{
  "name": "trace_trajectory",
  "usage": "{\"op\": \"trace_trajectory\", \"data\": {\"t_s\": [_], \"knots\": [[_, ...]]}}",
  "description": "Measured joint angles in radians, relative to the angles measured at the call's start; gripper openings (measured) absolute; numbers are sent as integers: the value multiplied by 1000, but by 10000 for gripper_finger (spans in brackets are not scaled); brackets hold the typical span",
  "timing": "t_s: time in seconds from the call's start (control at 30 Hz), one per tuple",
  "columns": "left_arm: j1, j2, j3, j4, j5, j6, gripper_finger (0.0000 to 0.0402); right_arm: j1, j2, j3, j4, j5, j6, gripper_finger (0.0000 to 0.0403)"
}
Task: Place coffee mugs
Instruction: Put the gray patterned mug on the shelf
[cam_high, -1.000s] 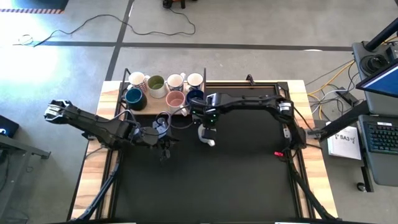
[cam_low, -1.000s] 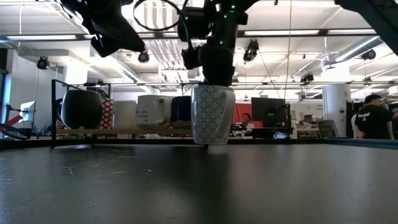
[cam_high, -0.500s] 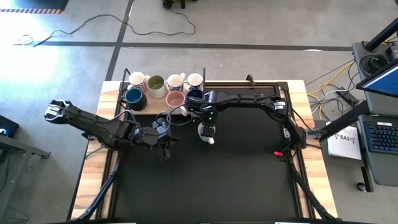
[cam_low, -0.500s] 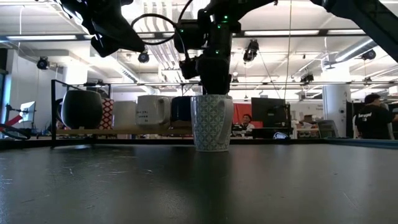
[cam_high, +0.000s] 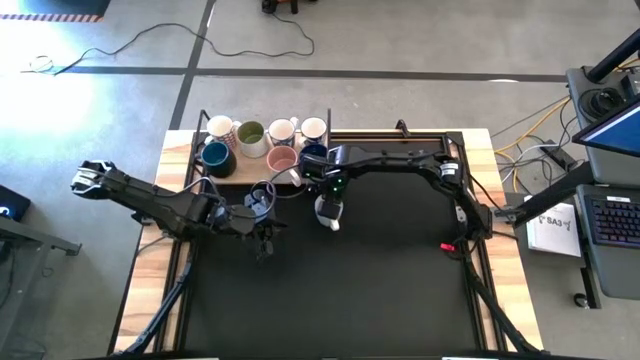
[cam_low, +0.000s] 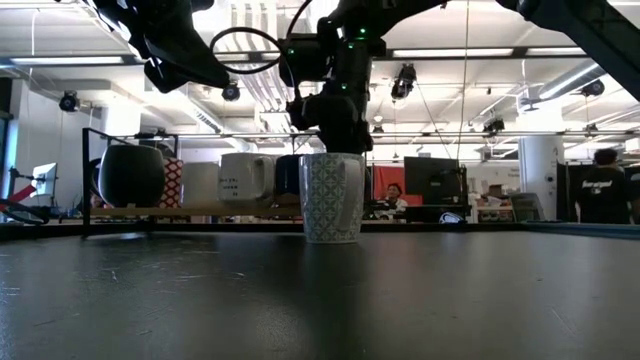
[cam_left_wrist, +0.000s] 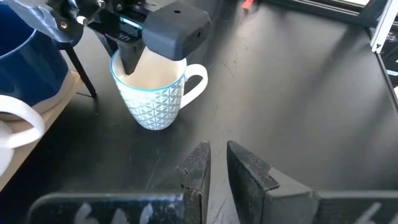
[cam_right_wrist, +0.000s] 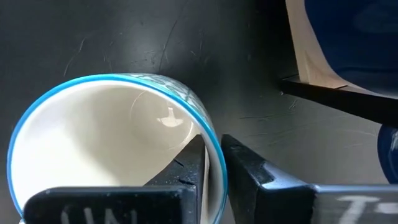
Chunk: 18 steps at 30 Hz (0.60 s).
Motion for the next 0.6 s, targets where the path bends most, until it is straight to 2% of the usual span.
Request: {"op": "trace_trajectory", "data": {"t_s": [0.13,0.37,0.47,0.6], "knots": [[0,0,0,0,0,5,36,-1,0,0,3,4,9,60],[0,0,0,0,0,6,36,-2,-1,27,-9,8,12,113],[0,0,0,0,0,5,36,-4,-11,44,-32,-5,-49,130],[0,0,0,0,0,5,36,-1,-18,47,-90,-4,-214,140]]}}
